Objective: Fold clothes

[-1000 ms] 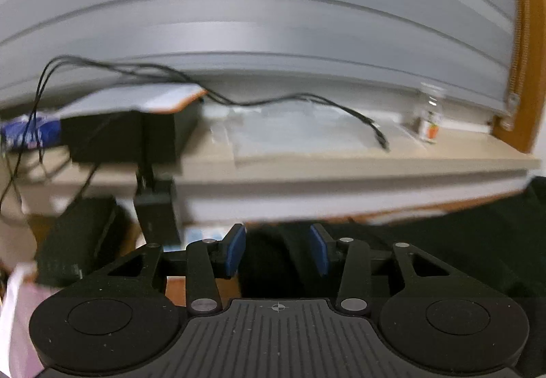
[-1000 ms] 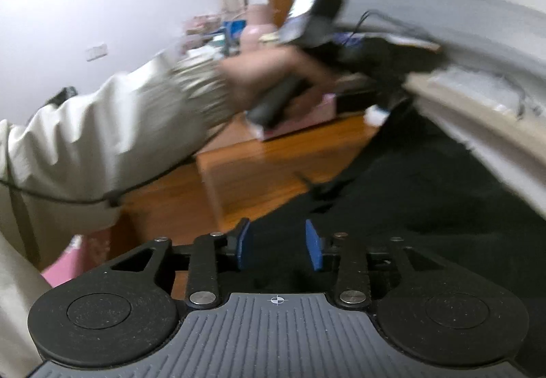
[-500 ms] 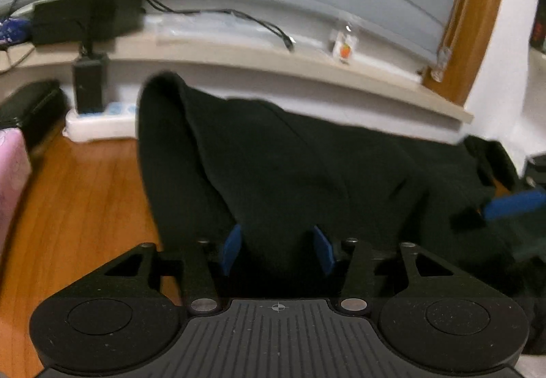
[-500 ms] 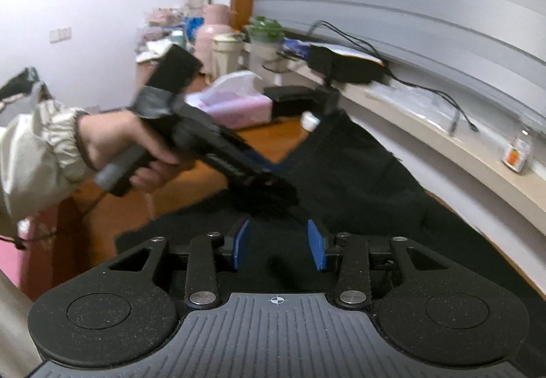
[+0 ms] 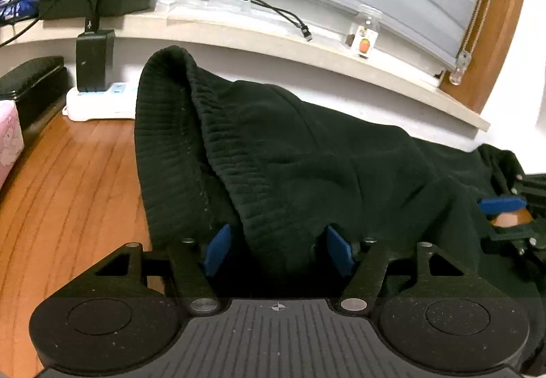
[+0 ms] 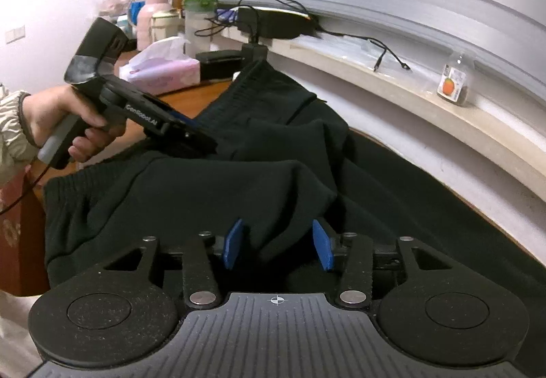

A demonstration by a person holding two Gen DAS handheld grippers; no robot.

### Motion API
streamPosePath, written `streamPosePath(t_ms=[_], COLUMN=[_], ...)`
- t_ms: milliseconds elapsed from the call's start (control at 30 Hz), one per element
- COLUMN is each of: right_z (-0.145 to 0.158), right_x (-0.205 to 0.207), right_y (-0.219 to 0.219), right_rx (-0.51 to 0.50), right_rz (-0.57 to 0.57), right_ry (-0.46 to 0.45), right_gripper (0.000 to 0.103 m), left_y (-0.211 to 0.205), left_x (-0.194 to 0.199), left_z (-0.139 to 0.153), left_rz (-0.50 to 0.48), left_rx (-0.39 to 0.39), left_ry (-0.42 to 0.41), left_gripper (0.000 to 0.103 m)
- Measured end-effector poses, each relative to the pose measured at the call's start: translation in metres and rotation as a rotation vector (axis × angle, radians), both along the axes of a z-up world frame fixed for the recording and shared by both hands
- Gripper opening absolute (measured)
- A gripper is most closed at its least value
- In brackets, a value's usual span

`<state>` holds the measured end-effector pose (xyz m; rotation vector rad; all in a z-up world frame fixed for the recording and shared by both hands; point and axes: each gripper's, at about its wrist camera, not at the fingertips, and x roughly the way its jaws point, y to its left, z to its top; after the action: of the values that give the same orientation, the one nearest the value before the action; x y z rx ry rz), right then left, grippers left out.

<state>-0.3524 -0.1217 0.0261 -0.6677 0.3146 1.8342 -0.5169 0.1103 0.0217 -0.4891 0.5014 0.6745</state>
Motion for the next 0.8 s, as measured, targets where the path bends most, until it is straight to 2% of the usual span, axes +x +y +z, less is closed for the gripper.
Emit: streamPosePath(t_ms=[33, 100, 233, 433, 467, 533, 567, 600, 700, 800], right_z=[0.000, 0.000, 0.003, 0.008, 0.008, 0.006, 0.005, 0.004, 0.003, 0.001], right_x=[0.002, 0.007, 0.020, 0.044, 0.050, 0.067, 0.077, 0.088, 0.125, 0.164], right_y=[-0.002, -0.006, -0.014, -0.031, -0.033, -0.037, -0.041, -0.044, -0.057, -0.072], right_rx=[0.002, 0.007, 0.020, 0.041, 0.041, 0.036, 0.038, 0.040, 0.045, 0.037], right_rz=[-0.004, -0.011, -0.021, -0.069, -0.081, -0.121, -0.146, -0.171, -0.248, -0.324], right_ry=[0.002, 0.013, 0.038, 0.018, 0.013, 0.012, 0.012, 0.012, 0.019, 0.020], right_gripper=[0.046, 0.046, 0.046, 0.046, 0.046, 0.046, 0.047, 0.047, 0.048, 0.052], left_y=[0.001, 0.002, 0.005, 0.010, 0.011, 0.011, 0.011, 0.009, 0.000, -0.005], left_x=[-0.004, -0.013, -0.032, -0.061, -0.065, -0.068, -0.066, -0.063, -0.049, -0.021], left_z=[0.003, 0.009, 0.023, 0.042, 0.046, 0.050, 0.051, 0.055, 0.066, 0.076], left_rz=[0.006, 0.023, 0.055, 0.104, 0.112, 0.134, 0.143, 0.150, 0.153, 0.096], left_rx=[0.005, 0.016, 0.038, 0.070, 0.076, 0.090, 0.100, 0.121, 0.179, 0.208], left_ry=[0.003, 0.012, 0.030, 0.057, 0.062, 0.072, 0.069, 0.062, 0.034, -0.003], left_gripper=[0.037, 0.011, 0.007, 0.009, 0.011, 0.027, 0.045, 0.059, 0.074, 0.079])
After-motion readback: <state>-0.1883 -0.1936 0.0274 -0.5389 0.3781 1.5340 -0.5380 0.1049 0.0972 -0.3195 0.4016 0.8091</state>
